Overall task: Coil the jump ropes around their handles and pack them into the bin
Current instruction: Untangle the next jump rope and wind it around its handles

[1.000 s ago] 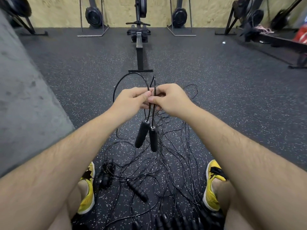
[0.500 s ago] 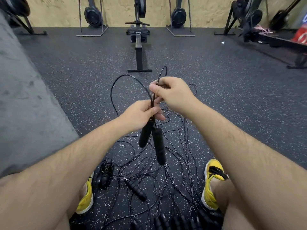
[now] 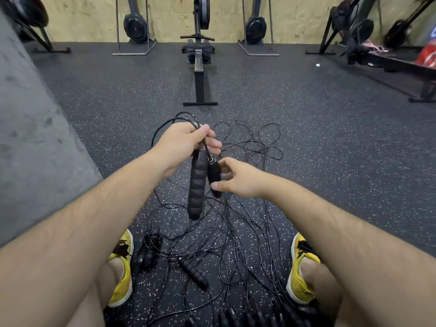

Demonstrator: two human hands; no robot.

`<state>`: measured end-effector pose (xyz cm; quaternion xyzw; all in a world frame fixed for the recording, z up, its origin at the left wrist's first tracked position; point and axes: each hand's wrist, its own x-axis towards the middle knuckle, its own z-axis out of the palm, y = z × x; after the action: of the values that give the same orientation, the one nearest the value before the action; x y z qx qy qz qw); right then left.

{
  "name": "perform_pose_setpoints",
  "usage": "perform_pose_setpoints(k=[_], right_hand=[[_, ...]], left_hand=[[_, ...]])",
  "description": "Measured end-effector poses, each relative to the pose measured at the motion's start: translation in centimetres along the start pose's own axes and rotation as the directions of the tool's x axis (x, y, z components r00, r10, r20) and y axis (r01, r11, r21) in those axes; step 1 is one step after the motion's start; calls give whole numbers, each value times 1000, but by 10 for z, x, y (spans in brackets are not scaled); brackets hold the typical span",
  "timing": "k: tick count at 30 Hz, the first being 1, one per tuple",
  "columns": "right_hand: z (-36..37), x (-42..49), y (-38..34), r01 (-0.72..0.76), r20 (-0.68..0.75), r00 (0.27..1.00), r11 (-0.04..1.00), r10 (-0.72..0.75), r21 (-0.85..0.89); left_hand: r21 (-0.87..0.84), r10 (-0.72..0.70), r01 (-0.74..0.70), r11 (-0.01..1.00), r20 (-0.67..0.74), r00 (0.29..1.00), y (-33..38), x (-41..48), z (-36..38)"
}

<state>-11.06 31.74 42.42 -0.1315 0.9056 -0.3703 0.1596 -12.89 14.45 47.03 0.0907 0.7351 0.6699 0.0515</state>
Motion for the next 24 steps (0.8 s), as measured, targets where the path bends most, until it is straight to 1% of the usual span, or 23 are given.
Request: perform_pose_setpoints(k=[2,4,7,9,12,14,16,20,22,24], right_hand=[[5,2,0,15,-37,999,1000,-15,-7],[9,4,-2,36,-104,994,999,-36,-9],[14,6,-8,71,-203,977,997,-68,4],[16,4,-13,109,-237,967,994,-99,28],[18,2,-20,166,-296,944,985,-145,48],[20,2,-23,171,-311,939,984,-149,45],[22,1,-24,147,-312,940,989,-136,10],[31,-3,-23,102,-277,954,993,-114,-59],[39,-4,-24,104,-281,954,994,-105,-19],[45,-3,-27,106,-313,945,994,-89,39]], left_hand=[[-9,-9,10,1000,10,1000,0,-1,-2],[-22,-16,16,1000,9,1000,0,-2,-3],[-53,-4,2,999,-40,999,-1,2,-5],[-51,-11,8,999,-64,998,-4,3,-6],[-34,-39,37,999,-58,998,-8,2,-4],[-21,-46,45,999,-65,997,-11,1,-2],[-11,-44,44,999,-86,995,-12,2,0],[-124,-64,44,991,-162,985,-9,6,-2],[-179,-90,56,982,-189,978,-7,7,-5],[-229,-115,68,971,-200,973,-8,8,-4]])
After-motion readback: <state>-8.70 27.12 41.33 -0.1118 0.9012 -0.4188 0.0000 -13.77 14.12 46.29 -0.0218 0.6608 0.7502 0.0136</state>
